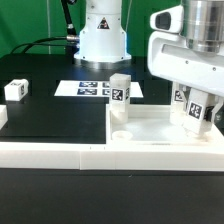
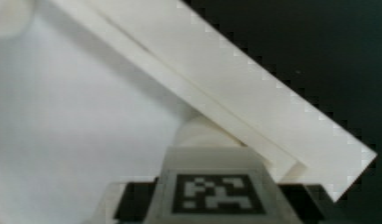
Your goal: Assemble square table
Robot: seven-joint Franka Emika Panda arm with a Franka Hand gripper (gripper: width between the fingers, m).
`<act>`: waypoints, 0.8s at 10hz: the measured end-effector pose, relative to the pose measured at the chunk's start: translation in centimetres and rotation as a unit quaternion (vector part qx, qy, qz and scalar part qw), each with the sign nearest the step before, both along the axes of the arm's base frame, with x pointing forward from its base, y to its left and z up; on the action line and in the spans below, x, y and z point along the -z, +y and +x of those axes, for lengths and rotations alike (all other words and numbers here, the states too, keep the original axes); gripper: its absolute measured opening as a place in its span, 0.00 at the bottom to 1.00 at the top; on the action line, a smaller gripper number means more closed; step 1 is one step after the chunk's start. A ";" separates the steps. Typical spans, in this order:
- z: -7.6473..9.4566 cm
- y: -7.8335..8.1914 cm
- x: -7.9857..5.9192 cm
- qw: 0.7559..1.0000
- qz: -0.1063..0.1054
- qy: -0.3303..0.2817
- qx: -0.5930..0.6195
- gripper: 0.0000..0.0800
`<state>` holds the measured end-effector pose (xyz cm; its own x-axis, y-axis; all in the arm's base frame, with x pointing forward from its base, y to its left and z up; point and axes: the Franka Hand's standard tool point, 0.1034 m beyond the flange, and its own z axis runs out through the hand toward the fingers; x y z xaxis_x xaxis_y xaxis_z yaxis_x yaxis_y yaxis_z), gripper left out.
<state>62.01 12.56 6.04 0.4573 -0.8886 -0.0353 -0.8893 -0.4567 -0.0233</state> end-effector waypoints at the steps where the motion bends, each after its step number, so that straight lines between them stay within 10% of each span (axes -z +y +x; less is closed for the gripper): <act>1: 0.1 0.2 0.0 0.999 0.001 -0.004 0.051 0.35; 4: 0.6 0.0 0.0 0.988 0.015 -0.013 0.151 0.35; 8: 0.5 0.2 0.0 0.992 0.013 -0.013 0.128 0.76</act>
Offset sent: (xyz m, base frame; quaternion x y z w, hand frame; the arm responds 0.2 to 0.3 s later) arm 0.0155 -0.0093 -0.0050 0.0586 -0.0118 0.1988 0.9782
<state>62.50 12.80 6.04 0.2172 -0.9748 -0.0516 -0.9751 -0.2143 -0.0560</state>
